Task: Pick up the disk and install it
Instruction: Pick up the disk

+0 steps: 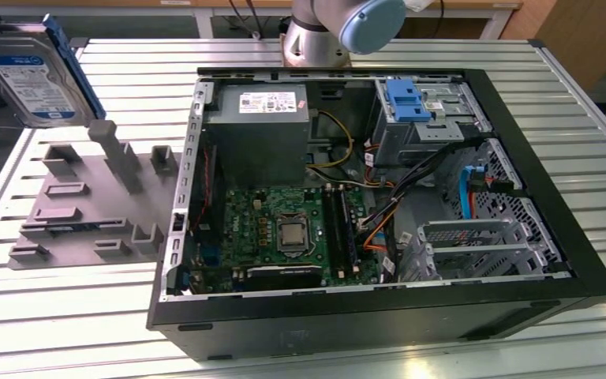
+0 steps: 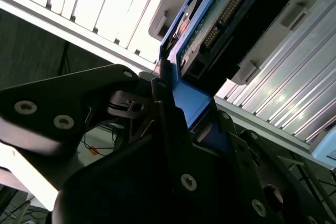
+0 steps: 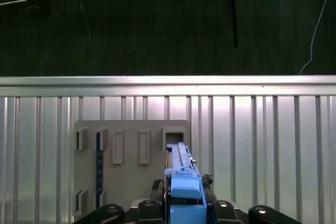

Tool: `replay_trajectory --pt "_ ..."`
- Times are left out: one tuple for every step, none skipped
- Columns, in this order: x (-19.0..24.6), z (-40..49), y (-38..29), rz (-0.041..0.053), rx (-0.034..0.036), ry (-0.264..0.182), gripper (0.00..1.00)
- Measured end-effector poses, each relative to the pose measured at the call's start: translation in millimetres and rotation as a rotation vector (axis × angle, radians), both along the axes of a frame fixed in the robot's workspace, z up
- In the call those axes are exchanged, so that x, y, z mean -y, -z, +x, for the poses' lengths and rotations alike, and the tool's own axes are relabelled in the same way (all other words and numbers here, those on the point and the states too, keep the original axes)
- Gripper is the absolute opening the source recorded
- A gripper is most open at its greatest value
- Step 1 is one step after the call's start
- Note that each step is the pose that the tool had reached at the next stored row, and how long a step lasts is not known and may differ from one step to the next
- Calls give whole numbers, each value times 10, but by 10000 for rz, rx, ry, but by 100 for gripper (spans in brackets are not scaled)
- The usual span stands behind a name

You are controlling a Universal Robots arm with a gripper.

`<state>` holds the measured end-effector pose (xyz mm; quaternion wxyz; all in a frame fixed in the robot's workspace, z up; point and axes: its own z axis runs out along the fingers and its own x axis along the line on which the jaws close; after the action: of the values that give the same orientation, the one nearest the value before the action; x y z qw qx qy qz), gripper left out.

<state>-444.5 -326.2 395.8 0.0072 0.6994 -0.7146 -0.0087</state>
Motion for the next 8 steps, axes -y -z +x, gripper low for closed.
replay_trajectory --pt "0 0 -33 0 1 0 36" --pt "-1 0 -64 1 2 0 36" --pt "-1 0 -95 1 2 0 36" --pt "-2 0 -126 0 1 0 36" --pt "-3 0 -158 1 3 0 36" --pt "-4 0 -190 1 4 0 36" --pt "-5 0 -220 1 6 0 36" --pt "-7 0 -252 0 5 1 36"
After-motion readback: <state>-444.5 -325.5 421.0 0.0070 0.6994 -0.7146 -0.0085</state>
